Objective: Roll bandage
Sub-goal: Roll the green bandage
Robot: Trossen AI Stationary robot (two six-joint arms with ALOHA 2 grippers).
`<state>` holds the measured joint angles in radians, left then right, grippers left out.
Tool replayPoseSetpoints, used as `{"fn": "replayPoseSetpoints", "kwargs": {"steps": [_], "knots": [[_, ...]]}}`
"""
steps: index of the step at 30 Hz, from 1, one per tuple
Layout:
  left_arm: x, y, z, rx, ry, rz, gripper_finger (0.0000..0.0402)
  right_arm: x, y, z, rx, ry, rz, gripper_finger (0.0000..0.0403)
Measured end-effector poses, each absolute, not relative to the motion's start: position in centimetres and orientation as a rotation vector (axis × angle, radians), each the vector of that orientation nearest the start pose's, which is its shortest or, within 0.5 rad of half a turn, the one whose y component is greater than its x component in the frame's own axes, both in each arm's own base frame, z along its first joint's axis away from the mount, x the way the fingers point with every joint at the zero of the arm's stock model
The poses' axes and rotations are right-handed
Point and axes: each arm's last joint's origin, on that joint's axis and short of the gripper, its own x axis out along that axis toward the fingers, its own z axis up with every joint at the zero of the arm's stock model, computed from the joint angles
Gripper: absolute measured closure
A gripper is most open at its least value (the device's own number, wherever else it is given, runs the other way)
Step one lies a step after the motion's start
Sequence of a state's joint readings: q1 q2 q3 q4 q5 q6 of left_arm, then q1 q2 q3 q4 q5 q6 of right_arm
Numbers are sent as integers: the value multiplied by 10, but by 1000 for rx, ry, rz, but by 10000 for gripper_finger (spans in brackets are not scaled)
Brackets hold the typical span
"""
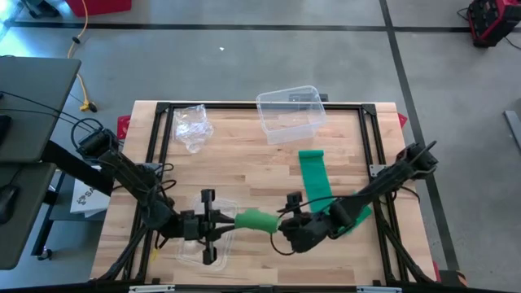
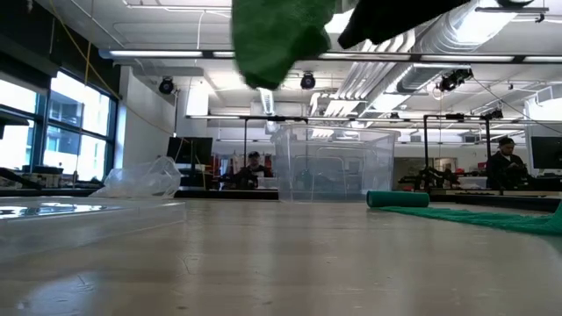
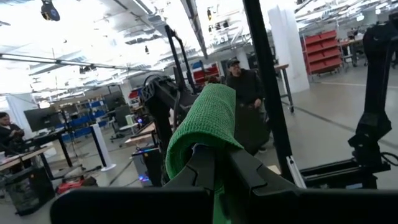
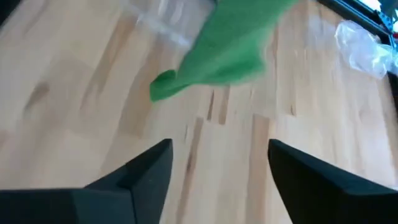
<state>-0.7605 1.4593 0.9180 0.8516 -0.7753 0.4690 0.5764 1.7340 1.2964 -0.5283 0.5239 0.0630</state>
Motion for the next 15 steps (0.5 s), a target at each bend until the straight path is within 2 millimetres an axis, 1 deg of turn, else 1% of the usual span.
{"fn": "replayPoseSetpoints", "kwargs": {"steps": [2,4,7,10,12,15], "knots": [[243,-202,318,238,-208,81,394,306,190,238,-513,861,68,143],[243,-201,318,233,-197,114,394,297,199,236,-581,889,140,142],[243,-200,318,226,-188,144,394,281,220,232,-703,878,274,142],[244,-199,318,215,-187,151,394,268,240,227,-810,845,361,142],[245,-198,316,200,-175,148,394,264,251,222,-852,812,376,142],[251,-198,308,155,-140,147,394,265,264,211,-854,782,389,142]]}}
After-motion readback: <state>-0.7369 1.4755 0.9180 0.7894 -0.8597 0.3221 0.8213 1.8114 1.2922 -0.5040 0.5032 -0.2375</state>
